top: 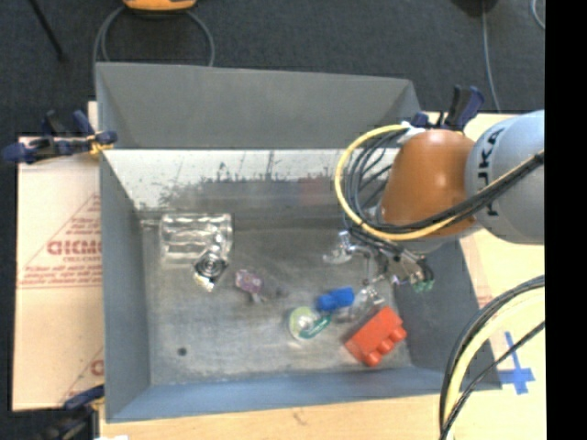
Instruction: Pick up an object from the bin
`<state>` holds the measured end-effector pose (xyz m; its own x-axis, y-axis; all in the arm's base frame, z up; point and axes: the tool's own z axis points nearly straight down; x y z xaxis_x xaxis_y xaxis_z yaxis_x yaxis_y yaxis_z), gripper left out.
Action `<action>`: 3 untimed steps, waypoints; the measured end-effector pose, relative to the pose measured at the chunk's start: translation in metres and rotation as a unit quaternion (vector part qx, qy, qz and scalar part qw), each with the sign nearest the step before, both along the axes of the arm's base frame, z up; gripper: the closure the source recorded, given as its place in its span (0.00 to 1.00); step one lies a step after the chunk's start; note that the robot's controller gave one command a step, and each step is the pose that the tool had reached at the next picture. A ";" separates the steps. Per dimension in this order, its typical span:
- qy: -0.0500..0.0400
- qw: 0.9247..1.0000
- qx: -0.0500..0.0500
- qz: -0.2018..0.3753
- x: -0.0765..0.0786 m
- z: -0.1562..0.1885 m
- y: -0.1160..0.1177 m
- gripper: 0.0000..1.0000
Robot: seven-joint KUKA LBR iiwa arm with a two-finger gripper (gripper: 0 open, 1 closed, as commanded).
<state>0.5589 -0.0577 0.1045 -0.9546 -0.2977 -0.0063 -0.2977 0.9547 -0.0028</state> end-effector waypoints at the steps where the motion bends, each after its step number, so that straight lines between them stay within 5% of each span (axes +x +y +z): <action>1: -0.001 1.000 0.000 0.012 -0.006 -0.028 0.004 0.00; 2: 0.000 1.000 0.000 0.010 -0.004 -0.026 0.004 0.00; 3: 0.001 1.000 0.000 0.010 -0.003 -0.023 0.003 1.00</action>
Offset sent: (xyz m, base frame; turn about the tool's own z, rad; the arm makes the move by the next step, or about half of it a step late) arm -0.0108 0.0053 -0.0345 -0.0278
